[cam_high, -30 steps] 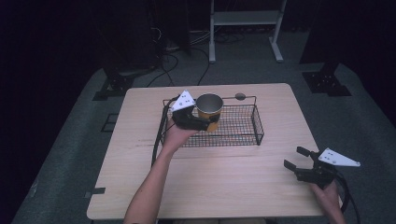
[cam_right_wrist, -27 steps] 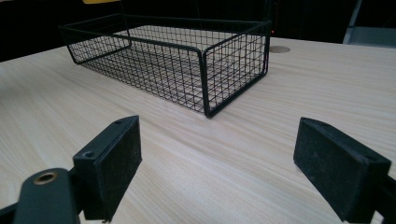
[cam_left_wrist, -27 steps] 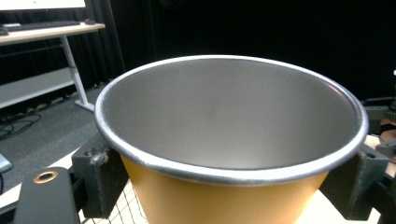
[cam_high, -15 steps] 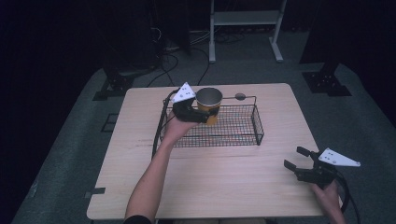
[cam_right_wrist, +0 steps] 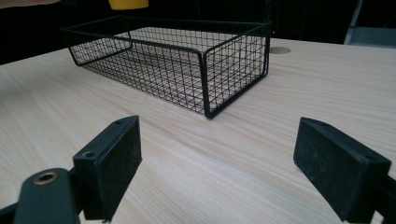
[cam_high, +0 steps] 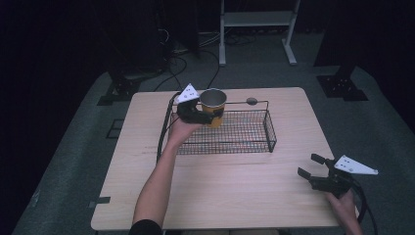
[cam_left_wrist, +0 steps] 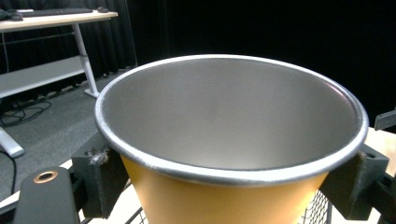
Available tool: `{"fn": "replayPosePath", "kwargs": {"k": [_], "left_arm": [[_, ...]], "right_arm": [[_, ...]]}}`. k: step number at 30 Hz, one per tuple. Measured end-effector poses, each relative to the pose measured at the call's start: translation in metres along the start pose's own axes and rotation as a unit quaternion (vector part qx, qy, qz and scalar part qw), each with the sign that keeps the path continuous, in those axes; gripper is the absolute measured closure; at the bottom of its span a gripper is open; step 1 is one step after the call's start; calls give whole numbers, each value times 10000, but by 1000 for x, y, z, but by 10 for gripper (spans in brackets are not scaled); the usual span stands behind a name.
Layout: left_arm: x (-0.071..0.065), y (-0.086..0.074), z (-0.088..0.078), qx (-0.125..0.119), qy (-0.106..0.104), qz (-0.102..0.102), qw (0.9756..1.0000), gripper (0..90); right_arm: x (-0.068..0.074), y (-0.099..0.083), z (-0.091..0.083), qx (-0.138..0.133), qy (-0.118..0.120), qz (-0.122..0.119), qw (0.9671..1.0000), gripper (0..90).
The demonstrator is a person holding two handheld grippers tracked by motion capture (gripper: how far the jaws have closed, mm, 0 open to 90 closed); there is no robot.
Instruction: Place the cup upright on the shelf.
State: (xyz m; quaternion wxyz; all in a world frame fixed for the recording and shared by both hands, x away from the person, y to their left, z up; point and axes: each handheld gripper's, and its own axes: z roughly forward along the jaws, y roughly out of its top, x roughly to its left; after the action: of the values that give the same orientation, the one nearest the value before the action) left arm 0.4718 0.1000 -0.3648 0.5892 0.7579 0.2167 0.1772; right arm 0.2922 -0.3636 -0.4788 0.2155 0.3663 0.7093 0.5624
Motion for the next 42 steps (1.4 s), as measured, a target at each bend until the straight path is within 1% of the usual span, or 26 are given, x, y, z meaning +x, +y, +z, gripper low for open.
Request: {"fn": "replayPosePath", "kwargs": {"k": [3, 5, 6, 7, 9, 10, 12, 18, 20, 21, 22, 23, 24, 25, 31, 34, 39, 42], "left_arm": [[3, -4, 4, 13, -50, -64, 10000, 145], [3, -5, 6, 29, -72, -61, 10000, 144], [4, -7, 11, 112, -152, -61, 9998, 144], [5, -8, 14, 120, -202, -86, 9997, 145], [4, -8, 20, 176, -255, -62, 9995, 144], [4, -8, 22, 176, -292, -73, 9994, 144], [3, -9, 27, 133, -356, -15, 9993, 144], [5, -14, 38, 353, -513, 34, 9981, 144], [6, -15, 42, 429, -543, 60, 9976, 144], [6, -15, 42, 429, -543, 60, 9976, 144], [7, -17, 45, 483, -596, 60, 9970, 144], [7, -17, 45, 483, -596, 60, 9970, 144], [6, -19, 49, 616, -643, 118, 9960, 144], [6, -20, 51, 660, -657, 147, 9955, 144], [6, -24, 57, 739, -718, 119, 9946, 144], [6, -28, 60, 863, -749, 125, 9934, 144], [5, -30, 63, 928, -826, 134, 9922, 143], [4, -33, 65, 1074, -874, 152, 9903, 143]], "right_arm": [[0, 0, 0, -3, 0, 3, 10000, 141], [0, 0, 0, 0, 2, 3, 10000, 141], [0, 0, 0, -5, 3, 15, 10000, 141], [0, 0, 0, -6, 5, 17, 10000, 141], [0, 0, 0, -7, 5, 16, 10000, 141], [0, 0, 0, -7, 7, 18, 10000, 141], [0, 0, 0, -18, 8, 15, 10000, 141], [0, 0, 0, -24, 13, 15, 10000, 141], [0, 0, -1, -25, 15, 17, 10000, 141], [0, 0, -1, -25, 15, 17, 10000, 141], [0, 0, -1, -22, 16, 16, 10000, 141], [0, 0, 0, -25, 16, 14, 10000, 141], [0, 0, 0, -26, 18, 13, 10000, 141], [0, 0, 0, -23, 20, 13, 10000, 141], [0, 0, -1, -23, 25, 12, 10000, 141], [0, 0, -1, -26, 25, 13, 10000, 141], [0, 0, -1, -27, 22, 13, 10000, 141], [0, 0, -1, -26, 22, 9, 10000, 141]]}}
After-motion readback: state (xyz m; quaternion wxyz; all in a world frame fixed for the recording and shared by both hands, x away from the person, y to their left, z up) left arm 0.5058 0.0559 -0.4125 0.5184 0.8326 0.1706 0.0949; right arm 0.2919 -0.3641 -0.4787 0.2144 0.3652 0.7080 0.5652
